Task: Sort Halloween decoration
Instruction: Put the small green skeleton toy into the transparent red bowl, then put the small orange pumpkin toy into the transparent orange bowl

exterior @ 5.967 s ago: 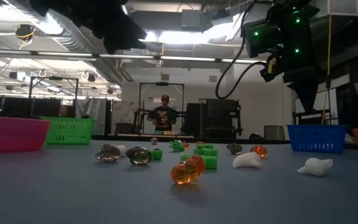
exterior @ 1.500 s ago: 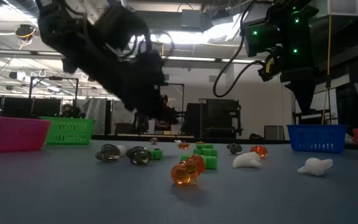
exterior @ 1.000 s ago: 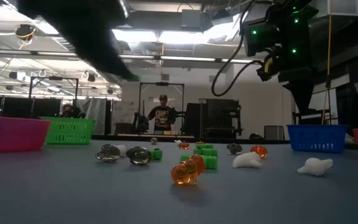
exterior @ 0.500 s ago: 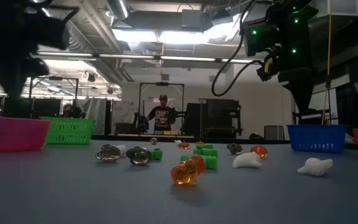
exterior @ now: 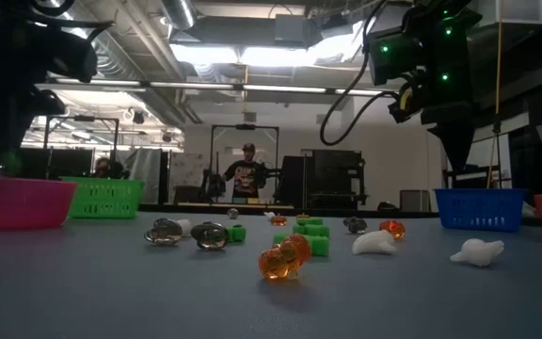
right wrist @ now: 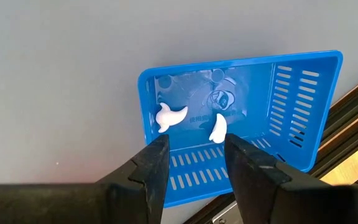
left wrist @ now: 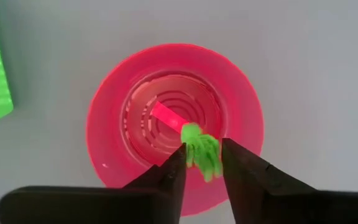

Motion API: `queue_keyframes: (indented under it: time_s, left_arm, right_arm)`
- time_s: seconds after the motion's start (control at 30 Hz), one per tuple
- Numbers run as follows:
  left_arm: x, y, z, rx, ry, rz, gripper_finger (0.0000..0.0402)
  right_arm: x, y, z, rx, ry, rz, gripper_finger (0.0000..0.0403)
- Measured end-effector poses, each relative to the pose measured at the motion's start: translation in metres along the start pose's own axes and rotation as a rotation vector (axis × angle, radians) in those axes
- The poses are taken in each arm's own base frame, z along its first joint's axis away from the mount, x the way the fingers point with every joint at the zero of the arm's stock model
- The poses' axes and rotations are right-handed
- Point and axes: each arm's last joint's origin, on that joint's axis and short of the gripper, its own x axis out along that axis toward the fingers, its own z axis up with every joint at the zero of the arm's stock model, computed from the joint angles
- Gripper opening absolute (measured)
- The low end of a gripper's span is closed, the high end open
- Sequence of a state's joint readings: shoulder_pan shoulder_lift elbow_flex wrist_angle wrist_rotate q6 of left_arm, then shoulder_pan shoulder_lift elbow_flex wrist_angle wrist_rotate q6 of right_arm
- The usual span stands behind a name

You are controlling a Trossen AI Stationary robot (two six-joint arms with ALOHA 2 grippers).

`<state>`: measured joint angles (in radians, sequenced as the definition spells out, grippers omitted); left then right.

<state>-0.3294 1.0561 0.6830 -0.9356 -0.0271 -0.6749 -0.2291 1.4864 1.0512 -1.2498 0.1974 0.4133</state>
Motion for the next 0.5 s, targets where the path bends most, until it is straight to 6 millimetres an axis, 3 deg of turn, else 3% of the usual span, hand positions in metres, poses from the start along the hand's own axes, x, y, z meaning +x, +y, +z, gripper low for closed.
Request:
queue_keyframes:
  time_s: [0.3,0.5]
  left_arm:
    - [0.0,0.0002,0.0005,-0.006,-0.012,0.01,0.0136]
    - [0.0,-0.0002,0.0011,-0.007,-0.018,0.007,0.0142]
  right_arm:
    - [0.0,0.0001,0.0003,0.0,-0.003,0.001,0.0154]
    - [-0.0002,0.0001,0.0003,-0.047,-0.002,0.001,0.0154]
